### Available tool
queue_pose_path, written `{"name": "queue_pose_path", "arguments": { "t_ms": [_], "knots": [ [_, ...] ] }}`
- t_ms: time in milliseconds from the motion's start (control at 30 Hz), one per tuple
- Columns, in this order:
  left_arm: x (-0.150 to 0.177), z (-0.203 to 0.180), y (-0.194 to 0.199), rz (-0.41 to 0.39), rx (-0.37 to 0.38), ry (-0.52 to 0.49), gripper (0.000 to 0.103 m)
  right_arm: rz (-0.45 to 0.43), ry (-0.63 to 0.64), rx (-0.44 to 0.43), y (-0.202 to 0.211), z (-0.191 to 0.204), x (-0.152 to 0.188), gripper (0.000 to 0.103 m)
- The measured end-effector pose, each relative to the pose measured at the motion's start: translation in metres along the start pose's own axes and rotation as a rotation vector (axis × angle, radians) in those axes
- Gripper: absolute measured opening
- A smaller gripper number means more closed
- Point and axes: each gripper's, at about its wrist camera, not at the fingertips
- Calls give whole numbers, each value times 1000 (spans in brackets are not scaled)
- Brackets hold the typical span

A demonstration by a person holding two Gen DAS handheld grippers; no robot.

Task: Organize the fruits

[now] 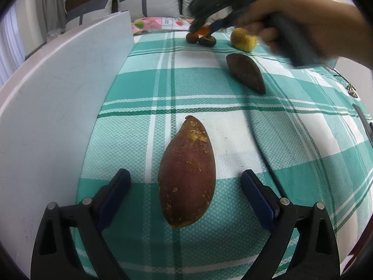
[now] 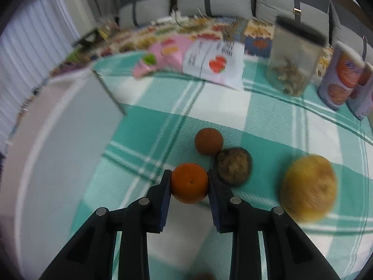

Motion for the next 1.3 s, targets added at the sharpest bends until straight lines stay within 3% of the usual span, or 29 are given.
{"name": "queue_pose_path", "arguments": {
  "t_ms": [133, 267, 333, 433, 500, 567, 667, 767, 833, 900, 967, 1100, 1300],
  "knots": [
    [0, -1, 0, 0, 10, -1, 100, -2, 40, -47, 68, -7, 38, 30],
    [0, -4, 0, 3, 46, -25, 103, 59, 90, -16, 123, -19, 104, 30],
    [0, -7, 1, -1, 99, -52, 103, 107, 79, 21, 133, -31, 140, 30],
    [-2, -9, 4, 13, 195, -99, 101, 109, 20, 73, 142, -53, 188, 30],
    [-4, -1, 6, 19, 263, -61, 101, 75, -47, 125, 145, -71, 214, 30],
    [-6, 9, 7, 17, 304, 2, 101, 44, -40, 184, 146, -77, 232, 30],
    [-5, 21, 7, -4, 326, 92, 101, 18, -11, 199, 141, -68, 253, 30],
    [-2, 4, 6, -15, 236, 35, 101, -39, -29, 230, 135, -59, 265, 33],
    [0, -8, 4, -4, 152, -20, 101, -60, -32, 249, 131, -56, 266, 46],
    [2, -21, 1, 13, 58, -75, 102, -81, -23, 331, 131, -49, 273, 85],
    [2, -20, 0, 14, 46, -65, 103, -94, -51, 404, 134, -48, 282, 97],
    [2, -18, -1, 17, 36, -61, 103, -94, -116, 364, 137, -57, 296, 103],
    [2, -19, 0, 17, 35, -63, 103, -94, -120, 357, 133, -59, 295, 103]
  ]
}}
Point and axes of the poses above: each gripper's, at about its wrist camera, not at the fingertips, and y roughly against the way its jaws point, z to its left, x to its underside, and after that the axes turned 1 degree about -x, right-handed
